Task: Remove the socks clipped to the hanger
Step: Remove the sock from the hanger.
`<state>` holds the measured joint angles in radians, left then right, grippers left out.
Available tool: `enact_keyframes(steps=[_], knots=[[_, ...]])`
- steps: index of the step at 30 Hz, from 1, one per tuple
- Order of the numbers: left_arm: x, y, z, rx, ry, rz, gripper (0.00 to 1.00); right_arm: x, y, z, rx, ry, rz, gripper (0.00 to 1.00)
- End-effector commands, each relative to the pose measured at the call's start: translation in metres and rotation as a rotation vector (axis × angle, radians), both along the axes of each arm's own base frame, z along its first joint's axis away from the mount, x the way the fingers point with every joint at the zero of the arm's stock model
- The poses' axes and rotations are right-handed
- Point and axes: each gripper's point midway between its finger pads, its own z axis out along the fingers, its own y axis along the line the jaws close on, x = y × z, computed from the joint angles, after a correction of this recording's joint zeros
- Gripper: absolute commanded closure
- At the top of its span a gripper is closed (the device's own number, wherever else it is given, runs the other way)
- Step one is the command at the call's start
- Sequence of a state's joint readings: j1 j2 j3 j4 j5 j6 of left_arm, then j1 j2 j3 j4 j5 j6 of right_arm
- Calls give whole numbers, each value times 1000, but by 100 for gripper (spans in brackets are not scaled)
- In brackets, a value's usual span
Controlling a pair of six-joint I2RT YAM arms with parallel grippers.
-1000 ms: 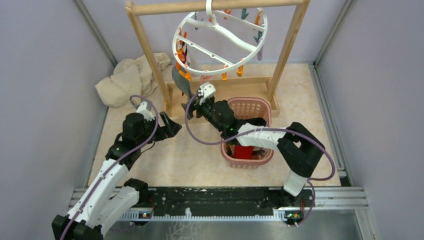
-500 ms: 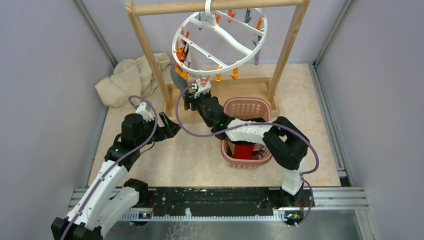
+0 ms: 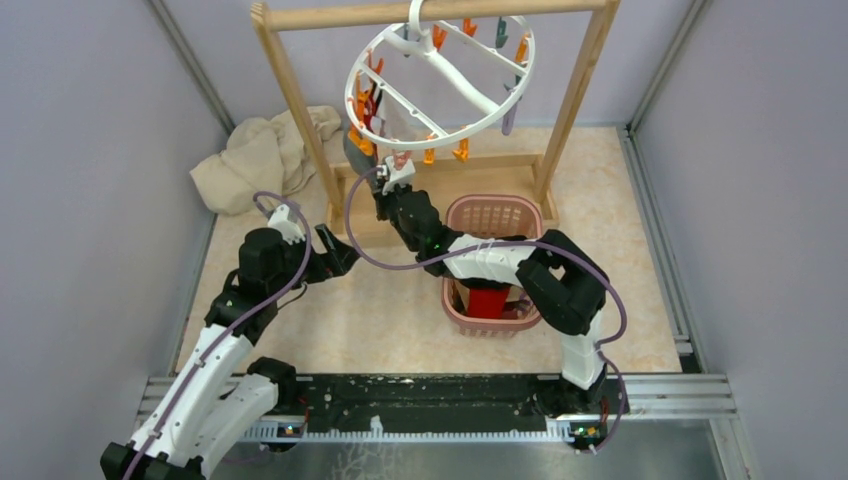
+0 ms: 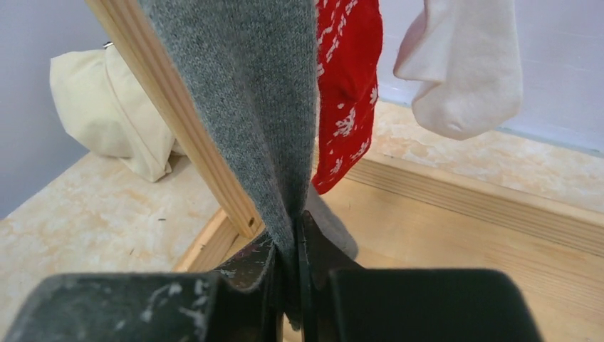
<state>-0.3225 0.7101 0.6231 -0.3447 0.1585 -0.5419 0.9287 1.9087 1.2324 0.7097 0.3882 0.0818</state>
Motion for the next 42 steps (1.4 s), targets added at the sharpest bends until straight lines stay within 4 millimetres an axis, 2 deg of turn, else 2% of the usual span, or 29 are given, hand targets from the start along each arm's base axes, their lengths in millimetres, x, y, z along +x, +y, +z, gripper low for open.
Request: enact_keyframes(steps=[1,7,14,22,27,35,42], knots=[[0,0,14,-10,-37,-8,1,-13,1,35,77,-49,41,94],[0,0,14,-5,-43,-11,1,-34,-13,49,97,-57,92,96],[-1,-7,23,-17,-83,-61,1,-71,-29,57,97,-41,206,97],[-6,-20,39,-64,-134,-139,1,-114,-53,92,110,-57,320,97],[-10,-28,47,-98,-156,-190,1,-137,-63,99,73,-36,395,97],[-14,-41,57,-137,-182,-267,1,-174,-71,93,16,16,537,97],[-15,-51,61,-161,-188,-324,1,-184,-93,83,-11,48,518,97]])
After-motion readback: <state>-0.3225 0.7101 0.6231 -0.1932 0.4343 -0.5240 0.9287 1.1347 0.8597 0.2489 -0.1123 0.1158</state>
